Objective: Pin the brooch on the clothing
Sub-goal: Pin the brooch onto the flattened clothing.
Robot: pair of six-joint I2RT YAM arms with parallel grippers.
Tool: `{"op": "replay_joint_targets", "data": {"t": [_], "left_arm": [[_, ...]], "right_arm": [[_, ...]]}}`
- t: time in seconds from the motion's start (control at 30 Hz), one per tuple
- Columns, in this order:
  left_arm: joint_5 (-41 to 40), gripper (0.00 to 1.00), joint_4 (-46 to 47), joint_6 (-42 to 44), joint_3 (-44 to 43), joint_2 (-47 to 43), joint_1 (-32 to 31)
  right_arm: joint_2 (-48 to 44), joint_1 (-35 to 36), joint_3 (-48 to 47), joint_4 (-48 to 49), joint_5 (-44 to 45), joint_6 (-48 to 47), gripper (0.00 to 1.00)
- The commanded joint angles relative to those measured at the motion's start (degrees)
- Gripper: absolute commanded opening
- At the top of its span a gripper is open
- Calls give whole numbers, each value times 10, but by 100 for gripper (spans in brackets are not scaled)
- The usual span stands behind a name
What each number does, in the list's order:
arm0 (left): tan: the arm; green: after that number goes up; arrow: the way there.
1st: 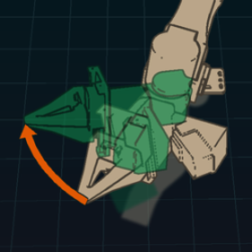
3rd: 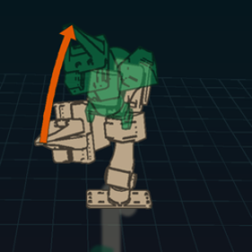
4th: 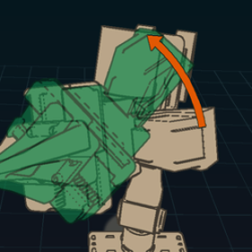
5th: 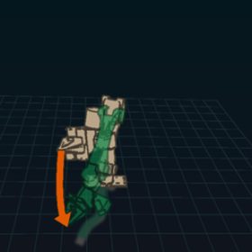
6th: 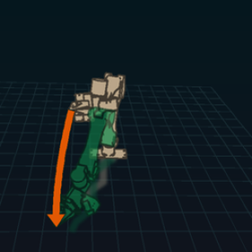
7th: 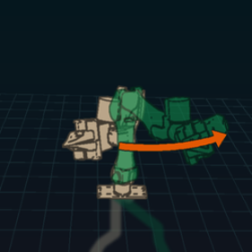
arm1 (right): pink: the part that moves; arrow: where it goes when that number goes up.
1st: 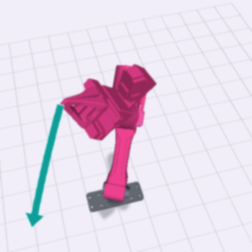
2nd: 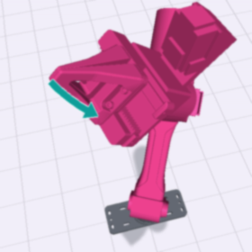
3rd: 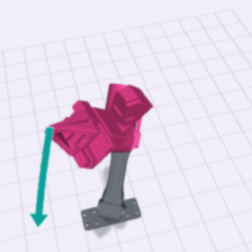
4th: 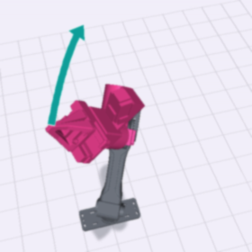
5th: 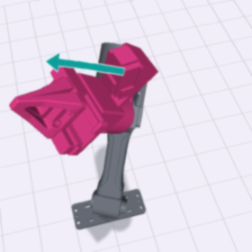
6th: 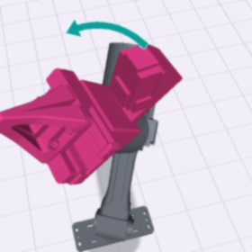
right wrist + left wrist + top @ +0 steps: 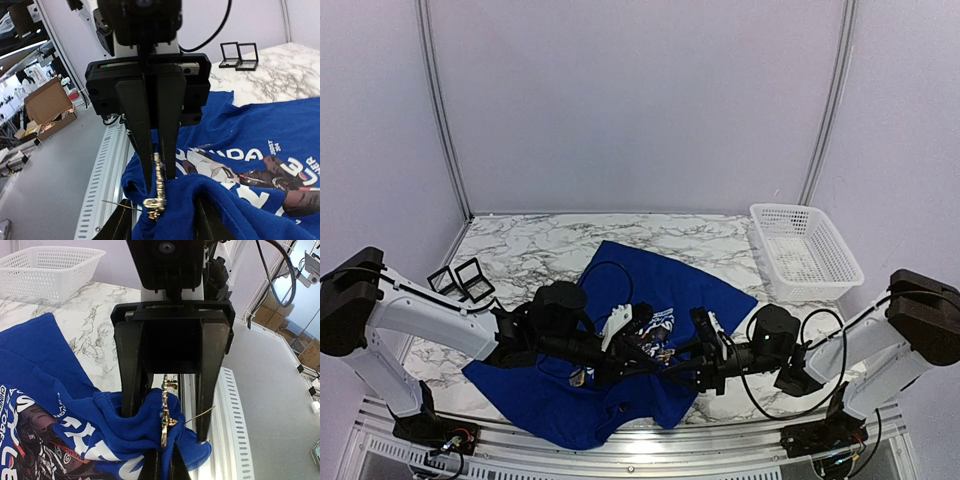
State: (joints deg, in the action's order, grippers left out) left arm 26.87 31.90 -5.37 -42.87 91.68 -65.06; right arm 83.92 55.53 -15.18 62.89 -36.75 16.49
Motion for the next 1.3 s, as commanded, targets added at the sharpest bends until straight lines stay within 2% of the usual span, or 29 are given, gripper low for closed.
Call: {"op": "replay_joint_targets", "data": {"t": [0.0,0.23,0.33,0.43,0.6,0.77,0.87,1.0,1.17,1.27], "left_arm": [[-1,0,28,0,1,-21,0],[-2,0,28,2,2,-19,-2],[-5,0,28,4,2,-20,-2],[-14,0,28,9,4,-21,-7],[-35,0,28,24,5,-20,-17],[-46,0,28,31,10,-27,-17],[-47,0,28,34,11,-25,-17],[-43,0,28,33,11,-22,-17],[-41,0,28,30,12,-18,-17],[-31,0,28,28,9,-13,-17]], "right_arm": [[12,7,-5,16,18,-13,33],[23,5,-9,49,14,16,31],[35,-3,-4,76,8,43,26],[54,-18,7,141,-11,83,22],[98,-27,-4,204,-31,145,22],[164,-42,13,362,-37,239,20],[199,-46,9,413,-42,276,19],[210,-46,2,425,-39,285,16],[202,-47,3,416,-37,278,6],[199,-46,-3,407,-44,277,8]]}}
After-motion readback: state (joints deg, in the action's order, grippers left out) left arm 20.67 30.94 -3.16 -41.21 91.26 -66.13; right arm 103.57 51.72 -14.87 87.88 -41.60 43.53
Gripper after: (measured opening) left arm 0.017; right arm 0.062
